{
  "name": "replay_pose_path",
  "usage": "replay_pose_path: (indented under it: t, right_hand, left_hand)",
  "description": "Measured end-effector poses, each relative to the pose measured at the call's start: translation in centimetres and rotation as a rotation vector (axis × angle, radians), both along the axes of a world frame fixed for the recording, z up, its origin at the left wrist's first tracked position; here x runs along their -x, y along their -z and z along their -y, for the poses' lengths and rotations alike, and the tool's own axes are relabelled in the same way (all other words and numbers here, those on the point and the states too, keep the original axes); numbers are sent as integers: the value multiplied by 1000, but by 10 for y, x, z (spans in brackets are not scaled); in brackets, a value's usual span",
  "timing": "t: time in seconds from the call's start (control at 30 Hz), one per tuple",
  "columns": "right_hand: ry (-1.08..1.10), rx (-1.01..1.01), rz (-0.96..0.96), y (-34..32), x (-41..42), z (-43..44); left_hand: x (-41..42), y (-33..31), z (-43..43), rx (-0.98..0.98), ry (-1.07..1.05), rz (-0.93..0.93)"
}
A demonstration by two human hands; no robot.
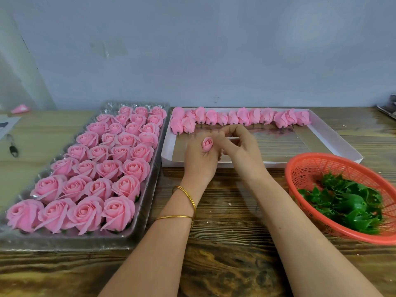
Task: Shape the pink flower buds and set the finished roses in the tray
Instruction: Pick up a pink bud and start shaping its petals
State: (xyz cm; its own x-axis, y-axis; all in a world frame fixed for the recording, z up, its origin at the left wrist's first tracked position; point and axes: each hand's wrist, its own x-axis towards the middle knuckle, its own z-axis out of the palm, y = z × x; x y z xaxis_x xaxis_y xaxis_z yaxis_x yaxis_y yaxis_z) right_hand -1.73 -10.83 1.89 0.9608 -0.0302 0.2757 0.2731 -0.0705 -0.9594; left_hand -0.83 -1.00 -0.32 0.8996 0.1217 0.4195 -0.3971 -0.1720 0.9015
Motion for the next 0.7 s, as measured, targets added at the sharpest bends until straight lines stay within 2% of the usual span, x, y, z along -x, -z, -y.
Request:
replay_pose_path:
  t: [0.7]
  right_hand:
    - [-69,65,21,2,0,-2]
  left_hand:
    - [0,2,0,-50,11,26]
